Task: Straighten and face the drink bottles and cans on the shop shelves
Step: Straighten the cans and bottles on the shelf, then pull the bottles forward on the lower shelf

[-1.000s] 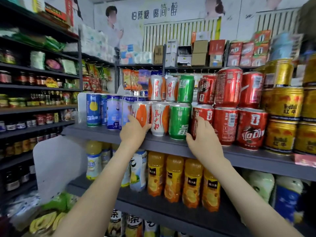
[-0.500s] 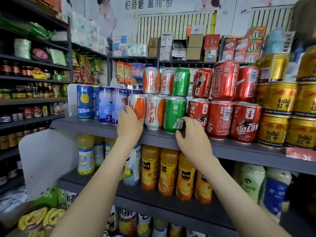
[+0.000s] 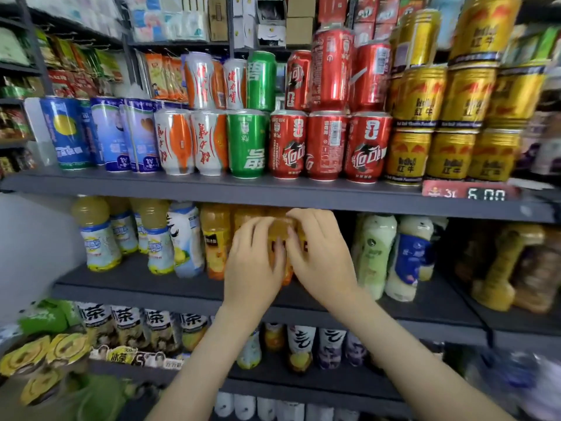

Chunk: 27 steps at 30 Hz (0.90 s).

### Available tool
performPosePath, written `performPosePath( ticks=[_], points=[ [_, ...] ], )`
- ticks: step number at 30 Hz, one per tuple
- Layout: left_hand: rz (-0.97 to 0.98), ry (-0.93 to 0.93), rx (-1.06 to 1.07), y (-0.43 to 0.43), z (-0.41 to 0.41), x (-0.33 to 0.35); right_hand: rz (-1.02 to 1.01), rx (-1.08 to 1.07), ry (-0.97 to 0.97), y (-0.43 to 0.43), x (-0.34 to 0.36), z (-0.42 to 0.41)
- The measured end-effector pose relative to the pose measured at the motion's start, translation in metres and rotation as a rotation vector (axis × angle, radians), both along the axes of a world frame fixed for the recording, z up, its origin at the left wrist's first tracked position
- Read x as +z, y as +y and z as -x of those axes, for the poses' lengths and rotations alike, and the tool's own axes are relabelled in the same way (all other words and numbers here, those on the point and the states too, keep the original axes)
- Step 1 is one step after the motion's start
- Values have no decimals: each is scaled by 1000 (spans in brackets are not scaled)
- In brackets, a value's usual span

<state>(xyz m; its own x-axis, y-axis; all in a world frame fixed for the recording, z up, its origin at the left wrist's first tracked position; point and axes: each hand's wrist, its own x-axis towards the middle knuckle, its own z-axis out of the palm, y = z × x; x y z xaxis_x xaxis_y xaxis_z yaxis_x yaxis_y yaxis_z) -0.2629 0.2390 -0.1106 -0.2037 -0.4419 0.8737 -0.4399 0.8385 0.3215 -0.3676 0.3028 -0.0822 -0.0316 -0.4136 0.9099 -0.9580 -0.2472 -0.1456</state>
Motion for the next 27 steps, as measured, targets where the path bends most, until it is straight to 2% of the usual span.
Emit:
performPosePath(
  ticks=[6,12,18,27],
  points=[
    [-233,-237,-106,60,65,-44,-218,-132,-130,62,-59,67],
    [-294,-411,-141,138,155,-60,-326,-281,-199,161,-84,159],
    [-336,-448,-187,248,250,-70,-366,-438,-288,286,-99,252],
    [-369,-612,-243,369,353,-87,-420,-523,-388,418,-121,356]
  ],
)
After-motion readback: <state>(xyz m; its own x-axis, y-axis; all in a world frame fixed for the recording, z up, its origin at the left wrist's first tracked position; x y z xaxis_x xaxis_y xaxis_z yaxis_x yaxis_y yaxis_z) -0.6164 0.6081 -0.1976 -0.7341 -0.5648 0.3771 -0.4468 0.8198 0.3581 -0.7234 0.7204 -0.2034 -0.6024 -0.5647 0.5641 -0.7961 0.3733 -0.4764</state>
